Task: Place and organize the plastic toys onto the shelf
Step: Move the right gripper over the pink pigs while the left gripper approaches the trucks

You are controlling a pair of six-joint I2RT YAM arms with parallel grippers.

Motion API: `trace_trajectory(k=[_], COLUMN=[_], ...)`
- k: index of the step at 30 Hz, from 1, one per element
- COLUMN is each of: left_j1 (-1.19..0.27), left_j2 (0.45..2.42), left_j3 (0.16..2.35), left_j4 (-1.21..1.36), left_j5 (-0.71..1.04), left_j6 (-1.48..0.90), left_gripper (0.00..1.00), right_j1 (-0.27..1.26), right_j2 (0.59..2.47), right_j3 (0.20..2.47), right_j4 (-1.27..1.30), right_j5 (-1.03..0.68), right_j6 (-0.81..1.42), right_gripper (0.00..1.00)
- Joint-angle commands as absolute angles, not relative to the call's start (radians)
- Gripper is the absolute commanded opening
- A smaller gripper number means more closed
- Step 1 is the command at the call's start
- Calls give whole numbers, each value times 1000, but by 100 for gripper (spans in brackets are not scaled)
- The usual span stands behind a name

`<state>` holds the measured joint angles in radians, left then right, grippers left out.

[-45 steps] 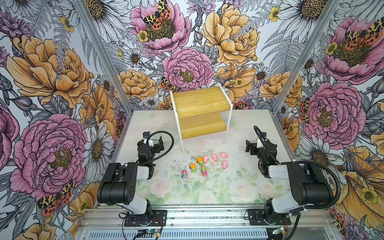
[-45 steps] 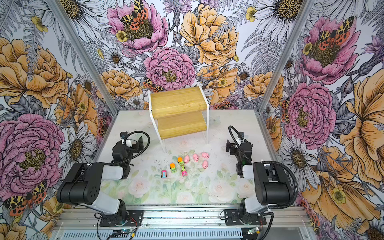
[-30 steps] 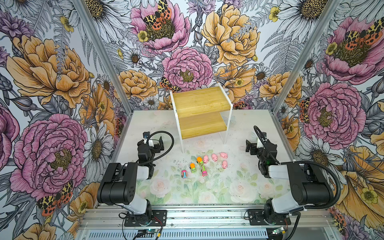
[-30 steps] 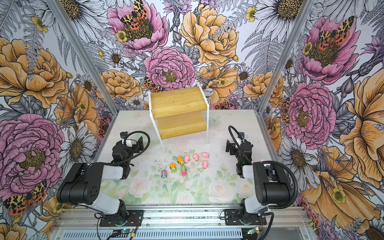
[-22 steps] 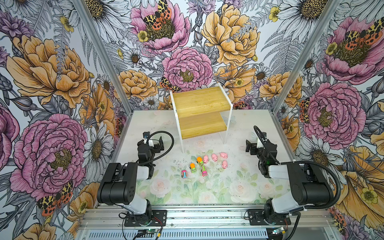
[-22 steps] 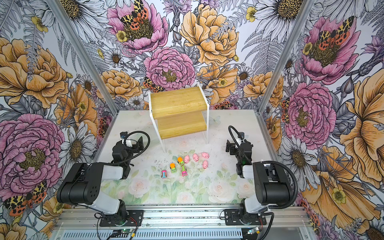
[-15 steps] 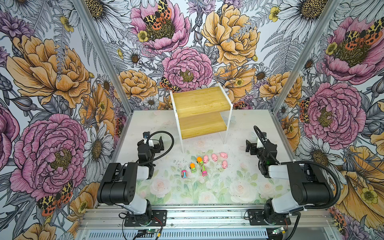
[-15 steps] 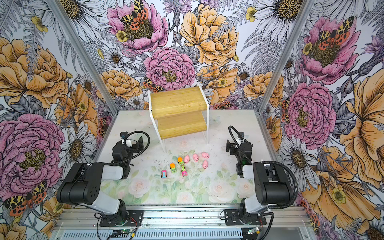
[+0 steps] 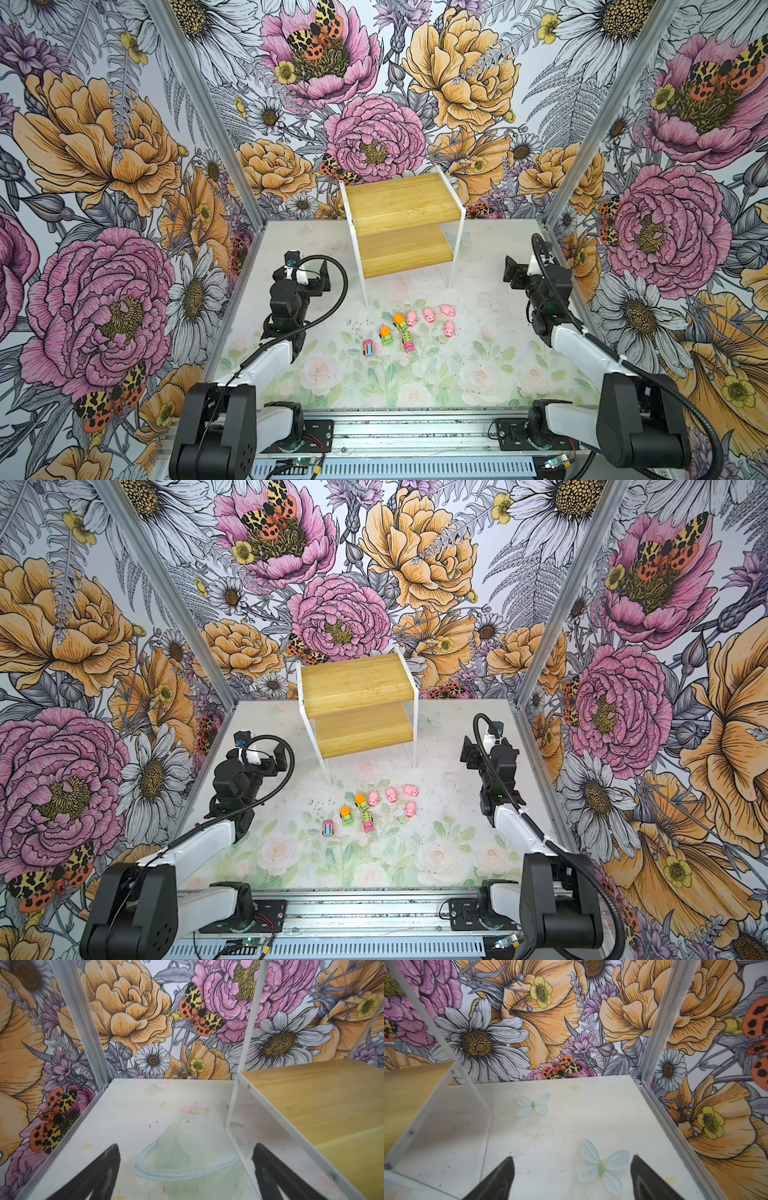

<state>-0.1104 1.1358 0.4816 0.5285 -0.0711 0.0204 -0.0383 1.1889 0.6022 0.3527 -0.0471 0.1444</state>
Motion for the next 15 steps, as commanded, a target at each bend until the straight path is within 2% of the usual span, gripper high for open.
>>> trace_trajectory(k=[1, 5, 12, 15], left_j1=[-210, -365, -623, -672], left_j2=[1081, 1052, 1034, 1031], left_j3=[488, 444, 342, 302], left_j4=[314, 299, 299, 299], left_j5=[-101, -172, -378, -430], left_j6=[-25, -116, -260, -296], left_gripper=[99, 99, 99, 99], right_j1=[-15, 106, 351, 431], right_j2=[1144, 1085, 980, 963], right_j3=[624, 569, 442, 386], right_j4=[119, 67, 35, 53], right_j5=[-196, -234, -105, -52], right_j6=[271, 392, 558, 600], right_gripper=[81, 75, 70, 67])
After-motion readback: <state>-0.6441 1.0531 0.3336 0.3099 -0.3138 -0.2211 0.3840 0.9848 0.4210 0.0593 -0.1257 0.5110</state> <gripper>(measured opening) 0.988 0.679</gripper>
